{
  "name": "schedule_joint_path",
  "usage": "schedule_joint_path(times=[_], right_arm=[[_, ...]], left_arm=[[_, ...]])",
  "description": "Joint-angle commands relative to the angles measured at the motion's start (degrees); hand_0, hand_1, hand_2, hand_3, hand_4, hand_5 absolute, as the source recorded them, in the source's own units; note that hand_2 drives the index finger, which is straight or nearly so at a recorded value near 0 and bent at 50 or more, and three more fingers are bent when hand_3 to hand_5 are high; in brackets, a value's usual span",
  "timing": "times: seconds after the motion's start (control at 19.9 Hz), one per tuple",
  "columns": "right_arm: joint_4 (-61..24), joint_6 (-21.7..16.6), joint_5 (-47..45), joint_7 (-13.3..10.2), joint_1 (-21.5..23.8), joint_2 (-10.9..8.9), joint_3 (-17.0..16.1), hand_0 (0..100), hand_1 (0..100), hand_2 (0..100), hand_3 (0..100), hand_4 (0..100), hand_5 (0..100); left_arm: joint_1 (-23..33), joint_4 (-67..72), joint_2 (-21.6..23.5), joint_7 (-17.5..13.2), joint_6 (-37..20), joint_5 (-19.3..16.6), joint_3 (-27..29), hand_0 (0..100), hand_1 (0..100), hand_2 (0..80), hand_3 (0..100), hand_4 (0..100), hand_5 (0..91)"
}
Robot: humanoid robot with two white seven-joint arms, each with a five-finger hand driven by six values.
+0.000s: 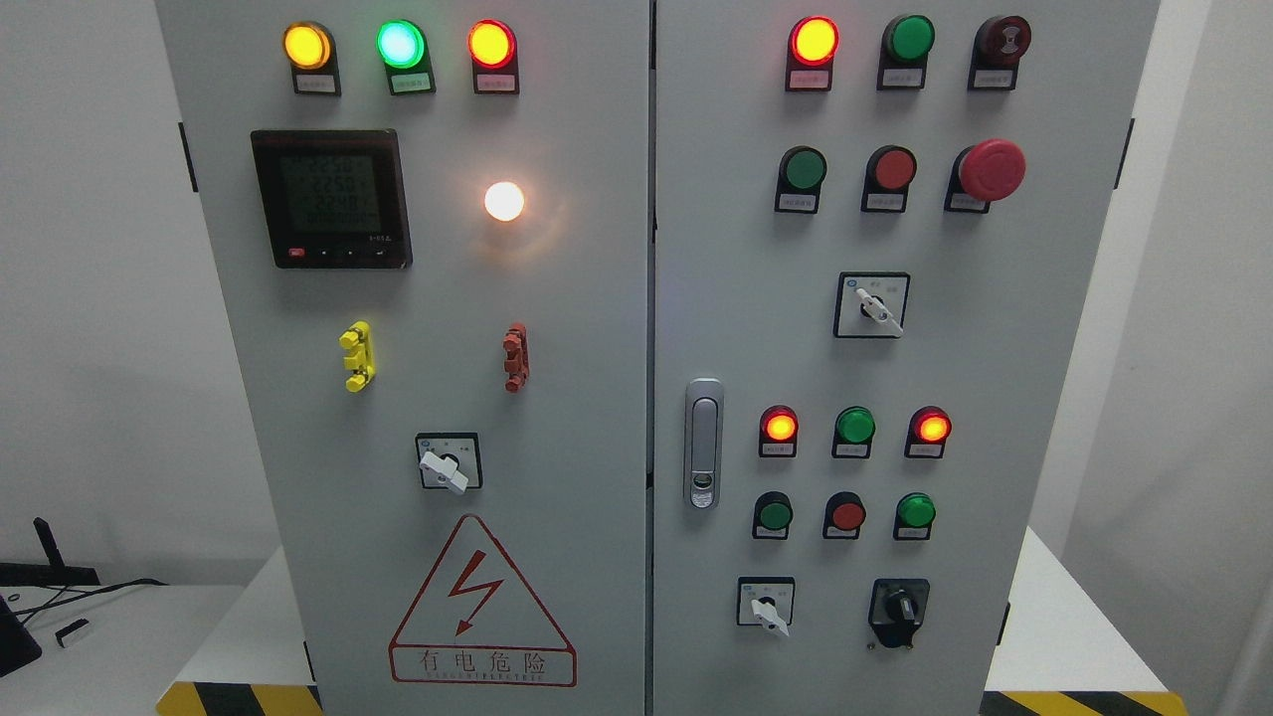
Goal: Trip black knob to open circuit
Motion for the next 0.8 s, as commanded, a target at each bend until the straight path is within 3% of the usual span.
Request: schedule_joint_path(times=[0.0, 0.4, 0.6, 0.75], right_arm=[[-3.39, 4.07, -0.06, -0.08, -10.45, 0.90, -2.01, 13, 45, 35, 54, 47, 41], [-6.03, 9.17, -0.06, -0.08, -18.54, 0.91, -6.05, 15, 54, 39, 67, 61, 51], [-6.12, 10.41, -0.15, 0.01, -20.92, 0.91, -6.32, 18, 55, 41, 89, 79, 78], [-6.12, 10.93, -0.15, 0.01, -21.80, 0.91, -6.32, 19, 55, 43, 98, 89, 86]], left_arm=[[0.00, 0.00, 0.02, -0.04, -0.05, -1.76, 0.00, 12, 39, 0.0, 0, 0, 0.0], [0.00, 0.00, -0.07, -0.04, -0.05, -1.76, 0.00, 12, 39, 0.0, 0, 0, 0.0], [0.00, 0.00, 0.02, -0.04, -0.05, -1.76, 0.00, 12, 39, 0.0, 0, 0, 0.0], [0.00, 0.00, 0.02, -0.04, -0.05, -1.76, 0.00, 12, 39, 0.0, 0, 0, 0.0]])
